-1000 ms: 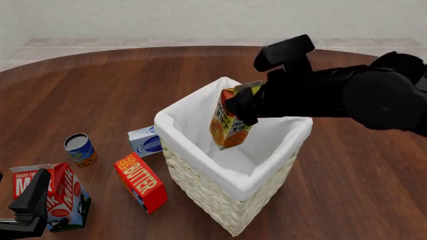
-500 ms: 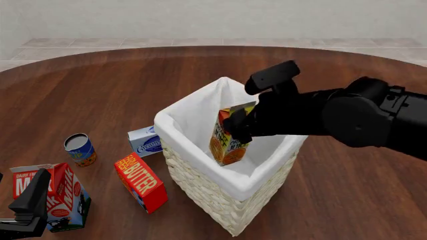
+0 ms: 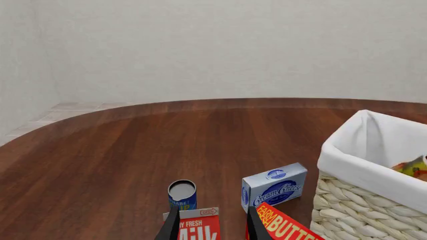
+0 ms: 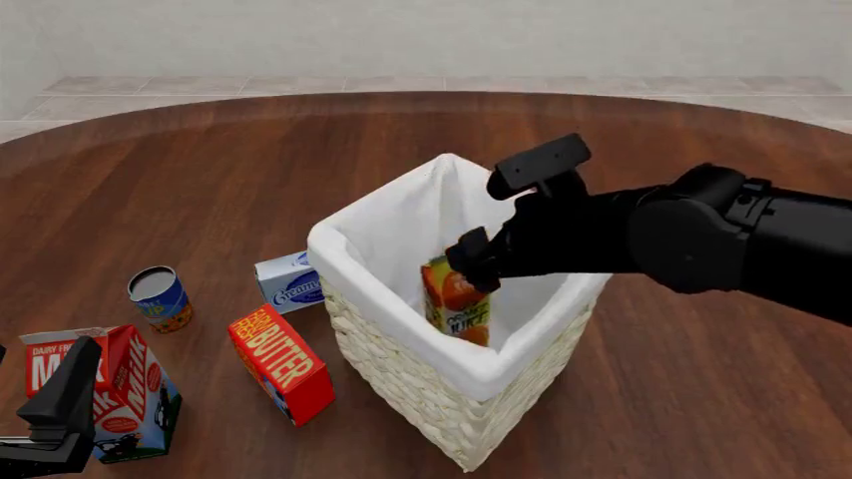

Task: Pick up the orange juice, and put it in the basket.

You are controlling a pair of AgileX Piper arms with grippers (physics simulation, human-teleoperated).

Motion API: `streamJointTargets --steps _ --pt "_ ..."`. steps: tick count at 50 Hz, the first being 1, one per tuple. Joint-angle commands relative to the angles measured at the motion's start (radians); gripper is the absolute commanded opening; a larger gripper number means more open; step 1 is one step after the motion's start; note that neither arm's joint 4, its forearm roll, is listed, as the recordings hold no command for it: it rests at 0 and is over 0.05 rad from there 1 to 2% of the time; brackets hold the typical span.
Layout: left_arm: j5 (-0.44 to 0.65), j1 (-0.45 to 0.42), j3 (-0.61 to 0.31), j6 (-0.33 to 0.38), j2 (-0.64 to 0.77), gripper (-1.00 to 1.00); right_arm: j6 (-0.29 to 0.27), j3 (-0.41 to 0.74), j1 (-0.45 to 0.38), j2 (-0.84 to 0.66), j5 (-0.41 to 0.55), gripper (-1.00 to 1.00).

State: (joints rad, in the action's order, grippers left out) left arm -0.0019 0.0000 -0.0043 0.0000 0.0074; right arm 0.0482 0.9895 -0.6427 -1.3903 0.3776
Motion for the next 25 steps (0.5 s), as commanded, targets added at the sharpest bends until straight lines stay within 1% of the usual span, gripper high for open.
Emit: streamJointTargets --steps 1,17,25 --pt "0.000 0.000 0.000 0.000 0.000 1.00 0.004 -0.003 0.000 -0.001 -0.002 1.00" --pt "0.000 0.000 0.000 0.000 0.000 1.00 -0.001 0.011 -0.001 0.003 0.003 1.00" --pt "0.000 0.000 0.000 0.000 0.000 1.00 0.002 0.019 -0.018 0.026 0.017 1.00"
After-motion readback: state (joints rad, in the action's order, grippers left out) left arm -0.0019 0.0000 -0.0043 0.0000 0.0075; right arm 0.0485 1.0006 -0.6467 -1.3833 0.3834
